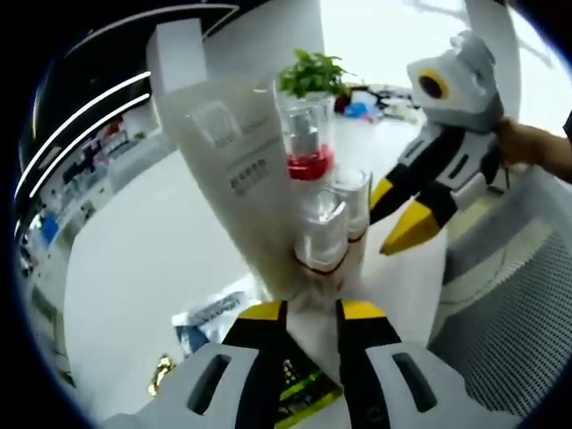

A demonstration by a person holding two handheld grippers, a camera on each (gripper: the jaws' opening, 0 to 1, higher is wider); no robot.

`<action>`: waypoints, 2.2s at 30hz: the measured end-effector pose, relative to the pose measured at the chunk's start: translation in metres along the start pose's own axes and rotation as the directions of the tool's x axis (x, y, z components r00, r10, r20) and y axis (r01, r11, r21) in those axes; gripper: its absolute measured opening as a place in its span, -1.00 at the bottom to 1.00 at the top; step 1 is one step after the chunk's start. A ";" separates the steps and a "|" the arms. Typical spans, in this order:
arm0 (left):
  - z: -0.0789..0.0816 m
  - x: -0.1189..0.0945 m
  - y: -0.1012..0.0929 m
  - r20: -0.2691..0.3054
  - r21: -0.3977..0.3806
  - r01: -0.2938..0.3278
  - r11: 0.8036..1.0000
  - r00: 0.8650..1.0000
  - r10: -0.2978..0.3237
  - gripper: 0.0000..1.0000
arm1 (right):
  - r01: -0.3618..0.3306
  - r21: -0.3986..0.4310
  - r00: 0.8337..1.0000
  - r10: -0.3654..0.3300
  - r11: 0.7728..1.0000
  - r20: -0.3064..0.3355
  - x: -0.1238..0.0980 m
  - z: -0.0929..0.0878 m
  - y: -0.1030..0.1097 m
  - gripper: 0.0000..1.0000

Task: Arrange the skincare products in the storage area until every visible bottle or jar stands upright without overlapping.

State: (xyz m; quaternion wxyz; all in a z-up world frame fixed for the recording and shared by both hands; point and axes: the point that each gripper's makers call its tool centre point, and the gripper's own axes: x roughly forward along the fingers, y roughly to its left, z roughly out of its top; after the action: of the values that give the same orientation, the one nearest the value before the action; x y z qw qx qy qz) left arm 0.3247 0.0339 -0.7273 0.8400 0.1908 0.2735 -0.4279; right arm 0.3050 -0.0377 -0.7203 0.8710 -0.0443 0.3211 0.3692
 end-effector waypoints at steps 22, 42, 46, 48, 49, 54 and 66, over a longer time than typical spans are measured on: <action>0.002 -0.049 0.032 0.036 -0.082 -0.054 0.995 0.998 0.057 -0.26 | 0.019 -0.045 0.998 -0.016 0.999 0.057 -0.023 0.020 0.020 -0.20; -0.017 -0.085 0.049 -0.002 -0.092 -0.117 0.989 0.993 0.118 0.32 | 0.107 -0.082 0.993 -0.102 0.991 0.065 -0.031 0.031 0.013 0.40; -0.024 -0.093 0.053 -0.012 -0.106 -0.134 0.985 0.991 0.134 0.39 | 0.118 -0.076 0.991 -0.113 0.990 0.070 -0.033 0.034 0.012 0.47; -0.027 -0.095 0.055 -0.018 -0.125 -0.140 0.982 0.990 0.139 0.42 | 0.119 -0.072 0.991 -0.114 0.990 0.071 -0.034 0.034 0.012 0.50; -0.029 -0.096 0.055 -0.020 -0.132 -0.140 0.981 0.990 0.139 0.46 | 0.121 -0.071 0.990 -0.116 0.990 0.074 -0.034 0.035 0.012 0.51; -0.034 -0.101 0.058 -0.031 -0.161 -0.154 0.975 0.988 0.151 0.57 | 0.122 -0.074 0.990 -0.116 0.990 0.076 -0.034 0.038 0.016 0.59; -0.044 -0.111 0.062 -0.060 -0.197 -0.164 0.967 0.986 0.155 0.76 | 0.109 -0.084 0.992 -0.102 0.991 0.077 -0.031 0.039 0.024 0.83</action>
State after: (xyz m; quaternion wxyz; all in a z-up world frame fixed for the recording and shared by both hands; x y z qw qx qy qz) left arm 0.3093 0.1615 -0.6865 0.8805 0.1357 0.3174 -0.3250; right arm 0.2933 -0.0273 -0.6678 0.8975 -0.0861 0.2701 0.3377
